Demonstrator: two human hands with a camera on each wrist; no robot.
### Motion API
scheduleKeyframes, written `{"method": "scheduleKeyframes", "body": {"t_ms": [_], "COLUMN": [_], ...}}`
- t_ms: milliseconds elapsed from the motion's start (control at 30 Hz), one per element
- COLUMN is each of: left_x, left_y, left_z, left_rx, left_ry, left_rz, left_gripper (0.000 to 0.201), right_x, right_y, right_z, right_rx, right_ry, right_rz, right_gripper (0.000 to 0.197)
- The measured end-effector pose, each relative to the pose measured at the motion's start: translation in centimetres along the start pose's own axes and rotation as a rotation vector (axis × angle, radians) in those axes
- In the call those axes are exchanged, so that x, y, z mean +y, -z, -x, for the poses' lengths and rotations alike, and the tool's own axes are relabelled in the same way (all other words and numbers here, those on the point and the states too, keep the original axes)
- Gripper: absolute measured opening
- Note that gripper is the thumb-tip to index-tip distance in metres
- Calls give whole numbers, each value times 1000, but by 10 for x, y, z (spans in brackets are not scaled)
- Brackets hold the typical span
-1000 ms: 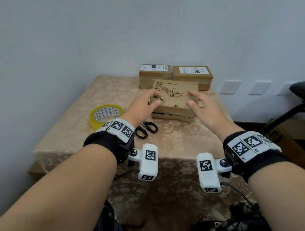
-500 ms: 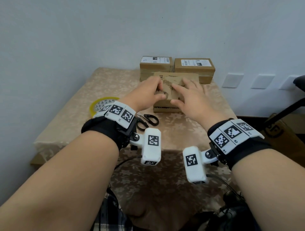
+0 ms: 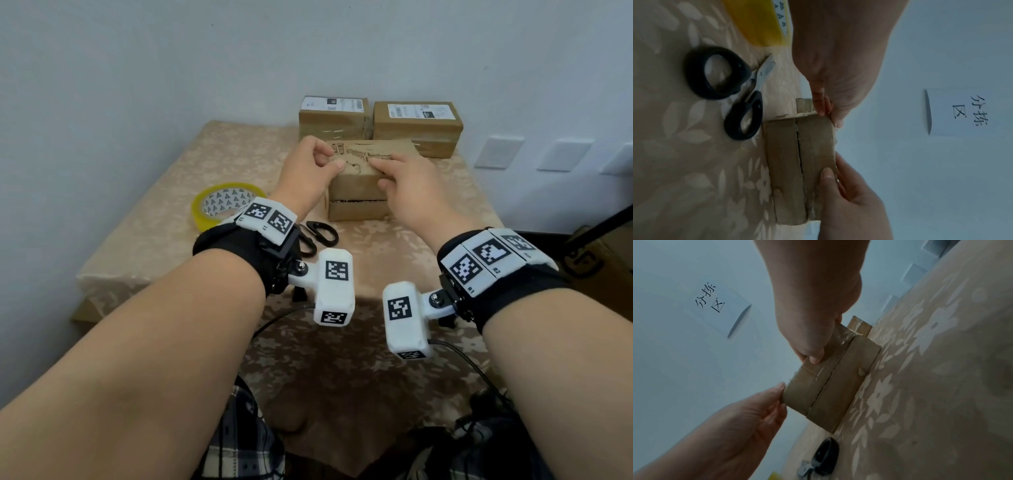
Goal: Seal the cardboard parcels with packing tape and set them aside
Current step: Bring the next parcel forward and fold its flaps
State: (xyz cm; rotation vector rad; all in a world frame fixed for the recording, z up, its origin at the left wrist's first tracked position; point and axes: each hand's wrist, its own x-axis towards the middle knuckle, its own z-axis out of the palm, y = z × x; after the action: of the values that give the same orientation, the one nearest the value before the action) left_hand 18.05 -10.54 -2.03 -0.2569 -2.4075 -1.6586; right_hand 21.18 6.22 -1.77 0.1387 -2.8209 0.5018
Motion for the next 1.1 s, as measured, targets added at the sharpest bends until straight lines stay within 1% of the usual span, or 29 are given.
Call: {"method": "scheduleKeyframes", "body": {"t_ms": [100, 167, 233, 333, 400, 467, 533, 567, 633, 667, 733, 767, 800, 833, 867, 900, 933, 967, 1000, 1033, 1100], "left_x": [0, 1, 2, 0, 0, 2, 3, 1, -5, -10, -21, -23, -26, -27, -29, -28, -27, -25, -22, -20, -17], "left_y": [-2, -2, 2, 10, 14, 19, 27, 32, 46, 53, 67, 73, 78, 82, 85, 86, 87, 86, 85, 83, 81], "left_z": [-2, -2, 0, 5, 7, 8, 8, 8, 10, 12, 19, 23, 25, 26, 26, 26, 25, 25, 24, 21, 17], "left_rx": [36, 43, 30, -48, -81, -61, -7, 12, 41, 55, 45, 17, -28, -80, -134, -179, -192, -177, -133, -78, 30], "left_ry": [11, -28, -96, -155, -148, -125, -102, -89, -42, -2, 111, 172, 235, 281, 303, 301, 270, 227, 174, 129, 83], "left_rz": [-50, -140, -220, -242, -234, -236, -298, -366, -591, -737, -997, -1076, -1118, -1136, -1140, -1120, -1099, -1083, -1046, -974, -786], "left_gripper": [17, 12, 8, 17, 22, 24, 23, 21, 19, 26, 52, 63, 68, 65, 53, 40, 36, 34, 29, 26, 29], "right_x": [-9, -15, -20, -25, -29, -33, -36, -37, -39, -40, -43, -45, -46, -47, -48, -49, -50, -51, -51, -52, -54], "right_y": [6, 7, 7, 4, 0, -5, -8, -9, -11, -12, -15, -16, -18, -19, -19, -19, -18, -17, -15, -12, -6], "right_z": [5, 8, 10, 8, 6, 3, 2, 1, 0, 0, -2, -2, -3, -3, -3, -4, -4, -4, -5, -6, -9], "right_rx": [-40, -67, -84, -72, -64, -56, -27, -5, 28, 37, 52, 61, 69, 73, 70, 64, 59, 61, 74, 94, 126], "right_ry": [-15, -25, -34, -19, 16, 44, 35, 25, 8, -1, -22, -33, -46, -60, -76, -92, -104, -107, -97, -79, -51], "right_rz": [124, 218, 263, 264, 246, 237, 232, 229, 224, 225, 235, 239, 240, 233, 217, 188, 147, 100, 47, -9, -120], "right_gripper": [46, 50, 52, 51, 46, 41, 39, 38, 37, 37, 37, 38, 40, 42, 46, 51, 55, 57, 57, 55, 50]}}
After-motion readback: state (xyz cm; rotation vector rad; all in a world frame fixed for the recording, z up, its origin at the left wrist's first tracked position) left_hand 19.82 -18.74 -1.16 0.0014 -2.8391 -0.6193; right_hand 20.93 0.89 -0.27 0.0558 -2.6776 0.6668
